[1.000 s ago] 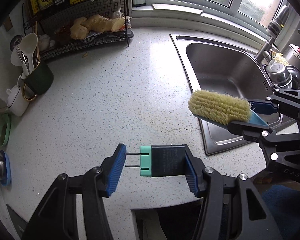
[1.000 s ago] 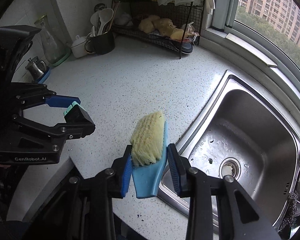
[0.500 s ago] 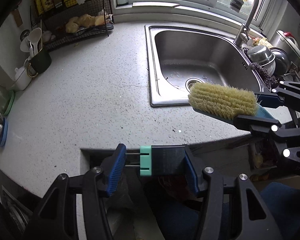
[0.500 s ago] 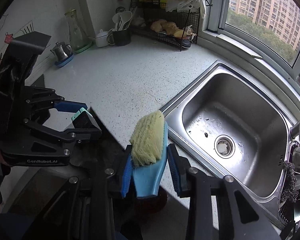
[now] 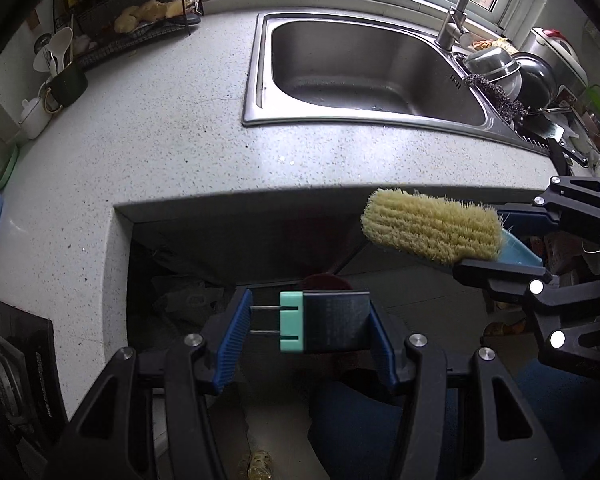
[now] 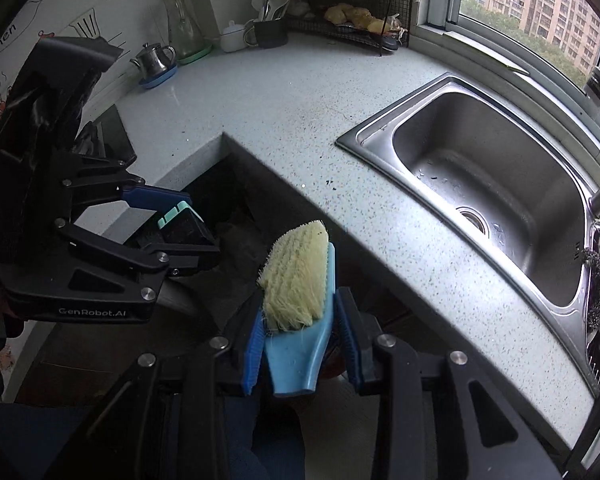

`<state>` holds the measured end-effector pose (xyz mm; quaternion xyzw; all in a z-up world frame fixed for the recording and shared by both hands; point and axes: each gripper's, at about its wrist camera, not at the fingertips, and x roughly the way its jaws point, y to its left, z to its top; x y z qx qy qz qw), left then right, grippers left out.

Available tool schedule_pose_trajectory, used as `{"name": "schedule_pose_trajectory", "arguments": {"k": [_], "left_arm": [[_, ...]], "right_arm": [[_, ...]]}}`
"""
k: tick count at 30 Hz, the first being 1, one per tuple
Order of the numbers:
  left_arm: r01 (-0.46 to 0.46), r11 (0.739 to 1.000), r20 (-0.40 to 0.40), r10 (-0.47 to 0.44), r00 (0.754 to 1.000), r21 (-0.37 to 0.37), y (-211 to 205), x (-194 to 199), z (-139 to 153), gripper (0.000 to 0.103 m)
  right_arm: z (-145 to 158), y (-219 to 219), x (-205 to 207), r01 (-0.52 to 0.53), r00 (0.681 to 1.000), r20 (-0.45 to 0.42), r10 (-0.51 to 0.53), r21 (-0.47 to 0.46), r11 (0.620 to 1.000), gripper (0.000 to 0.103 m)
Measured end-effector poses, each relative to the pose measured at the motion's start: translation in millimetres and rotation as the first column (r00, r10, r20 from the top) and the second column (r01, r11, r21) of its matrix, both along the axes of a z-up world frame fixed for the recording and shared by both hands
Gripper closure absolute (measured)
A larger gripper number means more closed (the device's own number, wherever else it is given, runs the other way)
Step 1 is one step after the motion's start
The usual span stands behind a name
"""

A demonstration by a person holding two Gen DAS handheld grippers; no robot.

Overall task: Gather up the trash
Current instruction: 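Carry the plug adapter and scrub brush down toward the red bin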

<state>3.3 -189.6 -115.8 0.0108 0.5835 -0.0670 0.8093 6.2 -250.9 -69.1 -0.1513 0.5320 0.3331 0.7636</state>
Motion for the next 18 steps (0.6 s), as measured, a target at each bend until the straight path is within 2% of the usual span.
{"name": "schedule_pose_trajectory", "arguments": {"k": [10,18], "left_arm": [[-0.003,1.000,-0.089,0.003,0.996,-0.001,6.7,-17.5,-43.1,0.050],[-0.008,1.000,-0.145,0.005,0.989,-0.025,8.6,-9.9,-102.2,0.050]], "right_arm": [[-59.0,15.9,-12.8,0.010,0.994,-0.108,-0.014,-0.037,0.999,0.071],[-130.9,32.4,-4.9,0.025,0.985,-0.165,-0.041,-0.097,0.995,0.071]]}}
